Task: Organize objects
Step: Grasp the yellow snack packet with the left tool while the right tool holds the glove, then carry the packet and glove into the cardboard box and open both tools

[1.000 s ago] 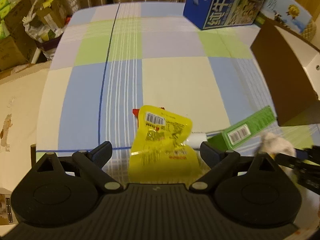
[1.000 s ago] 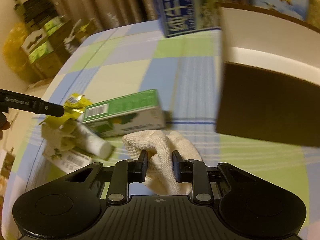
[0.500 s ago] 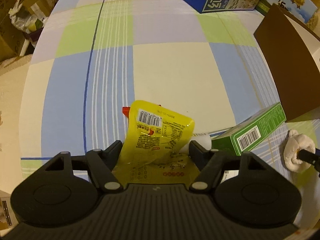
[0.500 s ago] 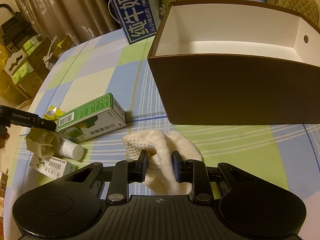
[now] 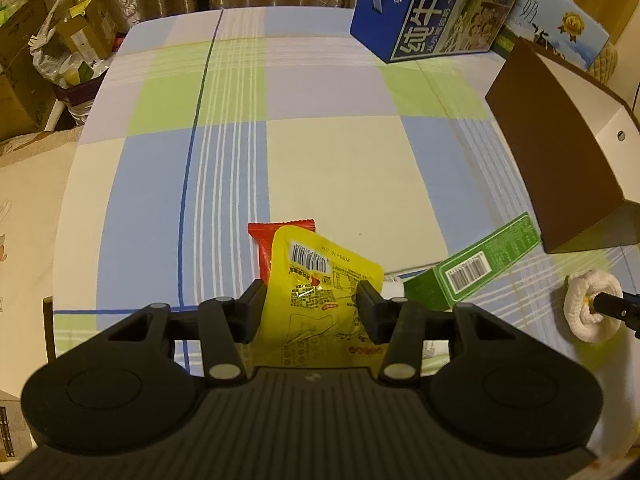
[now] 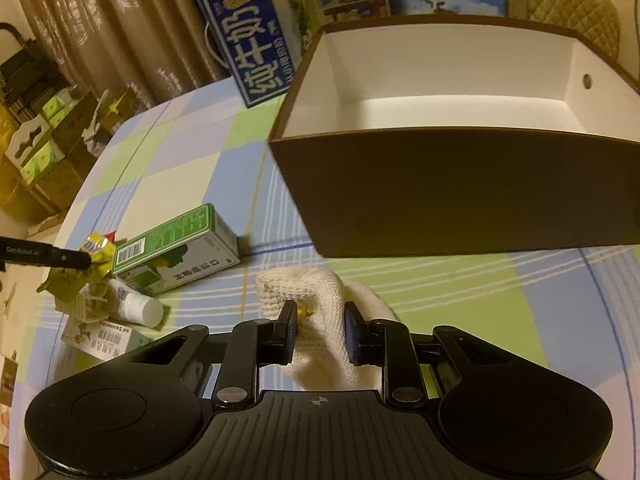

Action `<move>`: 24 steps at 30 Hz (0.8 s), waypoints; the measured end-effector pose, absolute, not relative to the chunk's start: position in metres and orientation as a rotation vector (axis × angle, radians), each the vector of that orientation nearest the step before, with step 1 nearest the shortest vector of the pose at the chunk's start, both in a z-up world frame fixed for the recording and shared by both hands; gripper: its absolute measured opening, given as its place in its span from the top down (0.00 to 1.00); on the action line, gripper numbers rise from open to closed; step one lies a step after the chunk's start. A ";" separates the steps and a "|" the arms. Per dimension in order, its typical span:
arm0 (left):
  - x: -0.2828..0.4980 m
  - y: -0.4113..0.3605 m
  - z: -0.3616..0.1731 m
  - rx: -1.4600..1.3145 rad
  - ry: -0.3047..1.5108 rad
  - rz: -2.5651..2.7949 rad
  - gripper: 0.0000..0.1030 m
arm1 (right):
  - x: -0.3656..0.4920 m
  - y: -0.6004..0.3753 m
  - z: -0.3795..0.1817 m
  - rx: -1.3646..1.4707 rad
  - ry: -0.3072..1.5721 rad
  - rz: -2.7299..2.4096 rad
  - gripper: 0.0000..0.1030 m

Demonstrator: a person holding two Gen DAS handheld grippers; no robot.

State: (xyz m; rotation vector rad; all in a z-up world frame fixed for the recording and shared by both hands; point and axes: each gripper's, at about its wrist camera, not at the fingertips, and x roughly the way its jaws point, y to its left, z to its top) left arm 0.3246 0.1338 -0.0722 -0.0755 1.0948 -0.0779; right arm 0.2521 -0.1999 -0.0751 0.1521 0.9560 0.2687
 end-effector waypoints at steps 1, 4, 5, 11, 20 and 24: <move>0.322 0.133 -0.070 -0.076 1.088 -0.077 0.58 | 0.250 -0.203 -0.073 0.156 0.951 0.262 0.80; 0.315 0.132 -0.063 -0.084 1.073 -0.073 0.58 | 0.243 -0.211 -0.068 0.165 0.937 0.247 0.80; 0.312 0.132 -0.061 -0.089 1.067 -0.071 0.58 | 0.240 -0.214 -0.066 0.168 0.934 0.243 0.80; 0.293 0.124 -0.046 -0.112 1.035 -0.080 0.58 | 0.225 -0.228 -0.057 0.182 0.912 0.226 0.80; 0.267 0.094 -0.016 -0.134 0.965 -0.131 0.58 | 0.204 -0.247 -0.038 0.193 0.870 0.237 0.80; 0.260 0.072 -0.004 -0.129 0.936 -0.166 0.58 | 0.197 -0.258 -0.027 0.203 0.848 0.243 0.80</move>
